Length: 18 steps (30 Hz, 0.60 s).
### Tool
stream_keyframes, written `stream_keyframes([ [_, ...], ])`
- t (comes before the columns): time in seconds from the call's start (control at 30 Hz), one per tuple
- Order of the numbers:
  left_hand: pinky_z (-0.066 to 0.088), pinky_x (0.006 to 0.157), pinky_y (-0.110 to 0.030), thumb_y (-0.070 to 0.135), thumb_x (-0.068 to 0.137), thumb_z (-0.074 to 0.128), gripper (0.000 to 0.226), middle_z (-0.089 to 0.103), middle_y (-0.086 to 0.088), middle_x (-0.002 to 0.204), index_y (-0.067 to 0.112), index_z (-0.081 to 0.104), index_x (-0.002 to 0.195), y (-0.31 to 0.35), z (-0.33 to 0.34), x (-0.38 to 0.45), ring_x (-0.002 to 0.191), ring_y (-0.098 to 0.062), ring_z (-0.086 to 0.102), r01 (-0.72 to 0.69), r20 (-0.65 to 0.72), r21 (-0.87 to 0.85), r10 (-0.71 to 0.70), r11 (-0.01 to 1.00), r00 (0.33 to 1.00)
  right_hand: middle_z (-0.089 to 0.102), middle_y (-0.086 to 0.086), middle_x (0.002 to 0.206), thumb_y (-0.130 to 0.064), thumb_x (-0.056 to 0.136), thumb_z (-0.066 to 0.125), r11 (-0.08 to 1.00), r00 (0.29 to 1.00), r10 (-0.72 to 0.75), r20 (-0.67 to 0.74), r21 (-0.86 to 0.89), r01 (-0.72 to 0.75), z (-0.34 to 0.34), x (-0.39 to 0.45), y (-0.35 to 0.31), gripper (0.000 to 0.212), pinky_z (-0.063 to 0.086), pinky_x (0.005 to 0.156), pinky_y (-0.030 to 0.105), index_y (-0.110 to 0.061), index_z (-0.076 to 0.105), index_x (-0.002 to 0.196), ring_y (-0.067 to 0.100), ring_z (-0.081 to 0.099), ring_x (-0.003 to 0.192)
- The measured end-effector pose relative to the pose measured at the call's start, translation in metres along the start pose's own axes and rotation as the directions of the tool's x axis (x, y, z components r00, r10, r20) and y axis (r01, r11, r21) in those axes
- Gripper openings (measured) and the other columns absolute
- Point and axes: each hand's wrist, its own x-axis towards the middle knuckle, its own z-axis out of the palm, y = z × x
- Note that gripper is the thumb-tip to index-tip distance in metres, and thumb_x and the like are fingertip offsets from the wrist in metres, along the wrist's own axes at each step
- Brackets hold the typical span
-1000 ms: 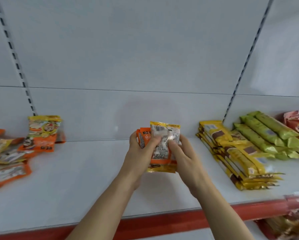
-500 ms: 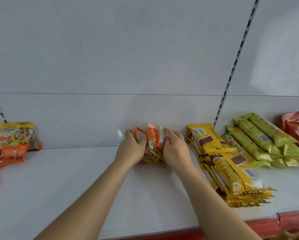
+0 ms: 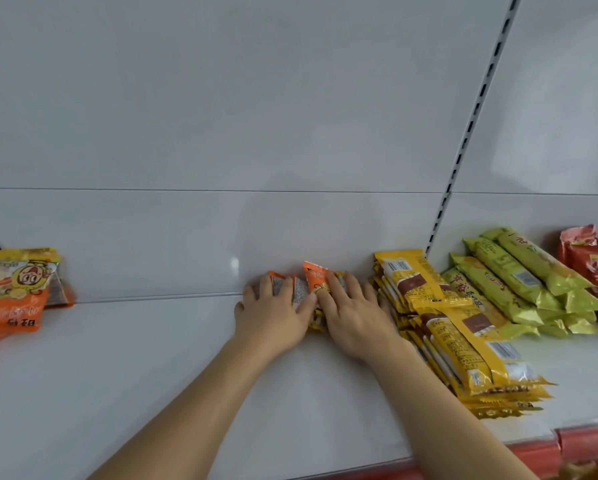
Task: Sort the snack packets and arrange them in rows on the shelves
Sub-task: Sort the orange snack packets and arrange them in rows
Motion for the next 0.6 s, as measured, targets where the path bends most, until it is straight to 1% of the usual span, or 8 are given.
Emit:
stream_keyframes([
  [0.1,0.021,0.123,-0.054,0.072,0.100,0.023,0.074,0.012,-0.006,0.171,0.031,0.021,0.162,0.002,0.000,0.000,0.155,-0.037,0.011,0.010,-0.022,-0.002,-0.010,1.000,1.000,0.006,0.004,0.168,-0.060,0.097,0.002,1.000,1.000,0.006,0.014,0.027,-0.006,-0.005,-0.005,-0.002,0.067,0.016,0.117,0.062,-0.035,0.009,0.158,0.039,0.010,0.150],
  [0.13,0.023,0.123,-0.053,0.072,0.099,0.025,0.075,0.015,-0.007,0.171,0.029,0.022,0.161,0.001,0.001,-0.001,0.155,-0.036,0.013,0.005,-0.036,-0.012,-0.005,1.000,0.999,0.006,0.004,0.167,-0.058,0.099,0.005,1.000,1.000,0.000,0.012,0.031,-0.001,-0.006,-0.006,-0.003,0.064,0.015,0.118,0.061,-0.035,0.007,0.159,0.037,0.009,0.151],
  [0.23,0.027,0.122,-0.050,0.075,0.096,0.033,0.082,0.022,-0.005,0.169,0.025,0.024,0.160,-0.004,-0.004,-0.002,0.155,-0.032,0.017,0.007,-0.068,-0.087,-0.013,0.996,0.998,0.006,0.003,0.168,-0.064,0.094,-0.001,0.999,1.000,-0.006,0.001,0.034,0.005,-0.011,-0.011,-0.003,0.071,0.014,0.118,0.062,-0.036,0.007,0.159,0.036,0.007,0.152],
  [0.27,0.027,0.122,-0.049,0.076,0.095,0.034,0.084,0.023,-0.005,0.168,0.024,0.023,0.160,-0.007,-0.008,-0.004,0.154,-0.032,0.018,0.017,-0.077,-0.116,-0.026,0.993,0.997,0.008,0.005,0.167,-0.064,0.096,0.004,0.999,1.000,-0.005,-0.010,0.044,0.006,-0.013,-0.012,-0.004,0.068,0.015,0.119,0.061,-0.036,0.008,0.159,0.035,0.007,0.152],
  [0.33,0.029,0.121,-0.050,0.077,0.094,0.035,0.087,0.024,-0.008,0.167,0.023,0.021,0.161,-0.012,-0.016,-0.007,0.153,-0.034,0.020,0.047,-0.104,-0.156,-0.064,0.987,0.992,0.011,0.006,0.167,-0.059,0.102,0.015,0.997,0.999,-0.010,-0.048,0.074,0.014,-0.018,-0.015,-0.008,0.062,0.015,0.120,0.059,-0.035,0.010,0.159,0.033,0.008,0.152],
  [0.4,0.031,0.119,-0.051,0.073,0.097,0.034,0.083,0.027,-0.011,0.165,0.021,0.021,0.161,-0.020,-0.024,-0.014,0.151,-0.035,0.024,0.084,-0.144,-0.153,-0.106,0.985,0.984,0.014,0.006,0.167,-0.058,0.103,0.018,0.996,0.995,-0.027,-0.094,0.088,0.035,-0.025,-0.017,-0.016,0.060,0.012,0.122,0.056,-0.034,0.014,0.158,0.031,0.008,0.153],
  [0.47,0.035,0.115,-0.050,0.068,0.100,0.035,0.078,0.034,-0.012,0.160,0.019,0.024,0.159,-0.033,-0.034,-0.024,0.147,-0.037,0.030,0.107,-0.200,-0.129,-0.131,0.986,0.971,0.018,0.006,0.166,-0.058,0.102,0.019,0.993,0.986,-0.082,-0.147,0.074,0.093,-0.031,-0.017,-0.030,0.059,0.013,0.122,0.053,-0.033,0.021,0.156,0.030,0.009,0.153],
  [0.6,0.037,0.114,-0.043,0.058,0.102,0.043,0.071,0.040,-0.011,0.157,0.016,0.031,0.158,-0.071,-0.050,-0.050,0.144,-0.034,0.036,0.150,-0.328,-0.055,-0.160,0.987,0.931,0.022,0.004,0.164,-0.057,0.102,0.026,0.969,0.963,-0.219,-0.155,0.083,0.234,-0.032,-0.023,-0.078,0.057,0.012,0.123,0.050,-0.031,0.031,0.152,0.029,0.008,0.154],
])
